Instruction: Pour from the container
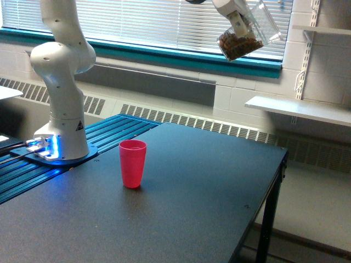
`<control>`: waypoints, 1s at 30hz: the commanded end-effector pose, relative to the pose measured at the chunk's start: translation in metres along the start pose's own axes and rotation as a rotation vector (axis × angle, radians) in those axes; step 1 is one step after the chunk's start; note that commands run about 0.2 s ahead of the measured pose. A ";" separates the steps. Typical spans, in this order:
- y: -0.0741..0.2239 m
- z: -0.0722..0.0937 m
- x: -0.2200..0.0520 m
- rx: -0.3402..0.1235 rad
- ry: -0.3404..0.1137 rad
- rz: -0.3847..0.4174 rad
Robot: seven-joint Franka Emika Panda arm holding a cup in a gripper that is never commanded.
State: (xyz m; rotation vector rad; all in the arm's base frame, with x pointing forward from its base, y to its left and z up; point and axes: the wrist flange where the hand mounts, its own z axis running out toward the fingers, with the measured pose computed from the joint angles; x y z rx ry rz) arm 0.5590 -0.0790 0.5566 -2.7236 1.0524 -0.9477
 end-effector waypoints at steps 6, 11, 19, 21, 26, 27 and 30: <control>0.026 0.049 -0.053 -0.114 -0.134 0.141; 0.036 0.041 -0.056 -0.147 -0.143 0.172; 0.050 0.027 -0.059 -0.186 -0.122 0.126; 0.054 0.023 -0.061 -0.199 -0.119 0.123; 0.063 0.015 -0.070 -0.222 -0.120 0.115; 0.065 0.013 -0.073 -0.229 -0.123 0.116; 0.070 0.010 -0.083 -0.245 -0.133 0.116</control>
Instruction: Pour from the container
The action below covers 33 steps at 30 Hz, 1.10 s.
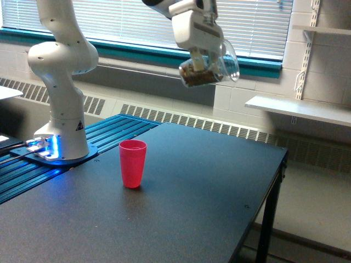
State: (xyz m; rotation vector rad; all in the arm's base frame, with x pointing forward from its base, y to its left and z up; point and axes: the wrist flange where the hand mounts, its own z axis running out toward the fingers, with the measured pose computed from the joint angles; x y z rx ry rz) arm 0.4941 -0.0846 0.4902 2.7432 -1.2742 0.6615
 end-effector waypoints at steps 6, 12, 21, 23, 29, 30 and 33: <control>0.030 -0.009 -0.035 -0.074 -0.046 0.013; 0.042 -0.015 -0.050 -0.108 -0.060 0.028; 0.056 -0.022 -0.071 -0.141 -0.095 0.048; 0.060 -0.023 -0.076 -0.152 -0.103 0.051; 0.071 -0.027 -0.089 -0.183 -0.127 0.063; 0.072 -0.027 -0.092 -0.183 -0.133 0.067; 0.077 -0.028 -0.097 -0.199 -0.142 0.074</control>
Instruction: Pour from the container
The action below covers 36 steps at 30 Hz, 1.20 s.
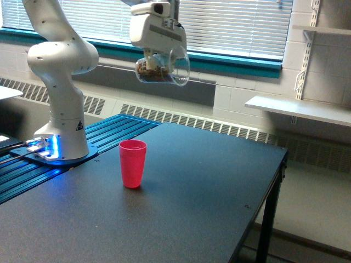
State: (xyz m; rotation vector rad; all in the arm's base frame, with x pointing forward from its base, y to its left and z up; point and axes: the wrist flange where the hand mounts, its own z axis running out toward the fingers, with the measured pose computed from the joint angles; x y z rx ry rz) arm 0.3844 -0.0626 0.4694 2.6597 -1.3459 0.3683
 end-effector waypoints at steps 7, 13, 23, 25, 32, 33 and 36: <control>0.017 0.003 -0.022 -0.052 -0.053 0.054; 0.024 0.003 -0.031 -0.071 -0.089 0.063; 0.032 0.005 -0.041 -0.099 -0.121 0.076; 0.034 0.006 -0.042 -0.105 -0.127 0.076; 0.040 0.011 -0.048 -0.119 -0.144 0.085; 0.041 0.012 -0.049 -0.121 -0.148 0.086; 0.042 0.015 -0.053 -0.122 -0.156 0.096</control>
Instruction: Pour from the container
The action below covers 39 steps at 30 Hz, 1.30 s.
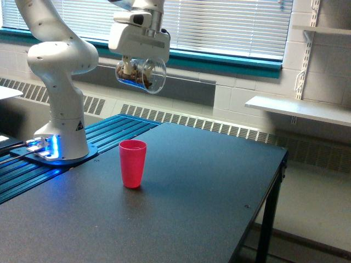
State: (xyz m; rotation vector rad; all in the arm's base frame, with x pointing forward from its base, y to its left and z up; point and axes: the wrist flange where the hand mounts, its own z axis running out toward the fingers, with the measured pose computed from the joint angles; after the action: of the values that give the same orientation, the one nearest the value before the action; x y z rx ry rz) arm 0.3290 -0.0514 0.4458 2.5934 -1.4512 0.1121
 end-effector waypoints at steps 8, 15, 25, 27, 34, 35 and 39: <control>0.008 0.016 -0.017 -0.008 -0.050 0.048; 0.010 0.027 -0.028 -0.006 -0.078 0.060; 0.014 0.041 -0.039 -0.008 -0.119 0.076; 0.015 0.043 -0.040 -0.013 -0.125 0.078; 0.018 0.050 -0.042 -0.017 -0.146 0.079; 0.019 0.051 -0.042 -0.021 -0.149 0.080; 0.018 0.055 -0.041 -0.022 -0.162 0.080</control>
State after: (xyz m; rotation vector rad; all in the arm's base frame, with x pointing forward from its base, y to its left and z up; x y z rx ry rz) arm 0.2906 -0.0355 0.3901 2.5782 -1.5841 -0.0894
